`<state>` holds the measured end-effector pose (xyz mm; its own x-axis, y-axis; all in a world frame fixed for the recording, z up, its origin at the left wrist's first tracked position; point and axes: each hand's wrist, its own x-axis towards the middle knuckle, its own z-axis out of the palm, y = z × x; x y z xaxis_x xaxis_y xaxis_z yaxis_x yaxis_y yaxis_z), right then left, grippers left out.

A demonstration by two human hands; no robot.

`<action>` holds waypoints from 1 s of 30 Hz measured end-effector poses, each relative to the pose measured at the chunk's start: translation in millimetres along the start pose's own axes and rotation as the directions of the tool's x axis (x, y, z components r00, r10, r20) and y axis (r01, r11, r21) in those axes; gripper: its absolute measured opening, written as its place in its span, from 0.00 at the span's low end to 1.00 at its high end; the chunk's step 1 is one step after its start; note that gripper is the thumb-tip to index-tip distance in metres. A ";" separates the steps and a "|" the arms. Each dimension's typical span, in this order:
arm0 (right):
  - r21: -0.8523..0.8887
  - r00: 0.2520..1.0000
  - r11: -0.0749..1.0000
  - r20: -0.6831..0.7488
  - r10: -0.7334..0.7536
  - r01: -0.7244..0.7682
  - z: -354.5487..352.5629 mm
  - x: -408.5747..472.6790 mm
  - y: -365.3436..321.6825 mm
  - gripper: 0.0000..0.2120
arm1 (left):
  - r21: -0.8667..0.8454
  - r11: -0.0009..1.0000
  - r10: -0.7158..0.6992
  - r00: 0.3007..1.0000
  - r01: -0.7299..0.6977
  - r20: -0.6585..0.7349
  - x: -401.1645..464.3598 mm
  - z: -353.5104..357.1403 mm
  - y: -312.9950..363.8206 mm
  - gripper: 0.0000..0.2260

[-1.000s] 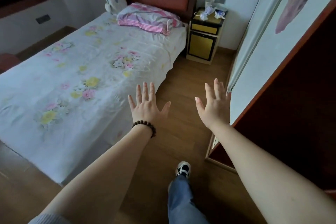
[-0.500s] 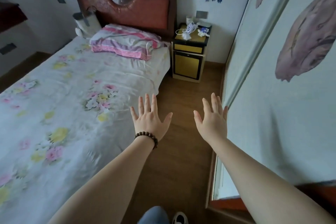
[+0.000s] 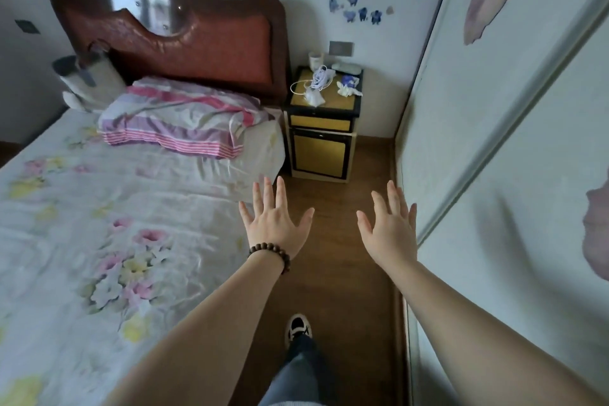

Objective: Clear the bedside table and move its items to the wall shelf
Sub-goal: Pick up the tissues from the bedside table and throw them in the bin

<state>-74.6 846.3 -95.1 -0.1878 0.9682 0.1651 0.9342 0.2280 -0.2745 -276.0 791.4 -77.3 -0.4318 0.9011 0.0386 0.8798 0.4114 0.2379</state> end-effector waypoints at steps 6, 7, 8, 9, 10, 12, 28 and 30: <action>-0.001 0.998 0.998 -0.013 0.062 -0.062 11.0 152.7 -22.1 0.27 | -0.004 1.000 0.017 0.999 -0.018 -0.027 171.3 -15.1 -0.8 0.40; 0.008 0.997 0.998 -0.014 0.070 -0.070 13.2 172.7 -23.1 0.27 | -0.009 1.000 0.022 0.999 -0.022 -0.025 195.7 -16.4 2.5 0.40; 0.015 0.997 0.997 -0.015 0.078 -0.077 15.8 191.8 -23.1 0.27 | -0.008 1.000 0.030 0.999 -0.030 -0.024 218.4 -16.4 7.0 0.40; 0.018 0.996 0.996 -0.018 0.086 -0.085 19.0 210.5 -22.5 0.27 | -0.001 0.999 0.043 0.999 -0.043 -0.025 239.0 -15.2 11.8 0.40; 0.022 0.995 0.995 -0.019 0.094 -0.094 23.2 228.9 -21.1 0.27 | 0.008 0.998 0.058 0.998 -0.058 -0.025 258.6 -12.3 17.0 0.40; 0.037 0.994 0.993 -0.017 0.111 -0.110 33.0 266.7 -16.6 0.27 | -0.002 0.997 0.076 0.997 -0.076 -0.011 296.9 -3.6 27.4 0.39; 0.067 0.976 0.997 0.216 0.030 -0.046 147.9 630.6 48.1 0.26 | 0.004 0.996 -0.088 0.981 0.088 0.172 618.1 110.2 109.0 0.39; 0.069 0.966 0.997 0.259 0.020 -0.039 156.8 657.2 51.9 0.26 | -0.003 0.994 -0.106 0.973 0.109 0.205 638.0 120.7 116.1 0.39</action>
<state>-197.1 1510.6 -149.3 -0.2416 0.9660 -0.0918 0.9177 0.1967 -0.3451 -425.4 1430.6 -142.2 -0.4726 0.8613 -0.1866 0.8271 0.5066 0.2436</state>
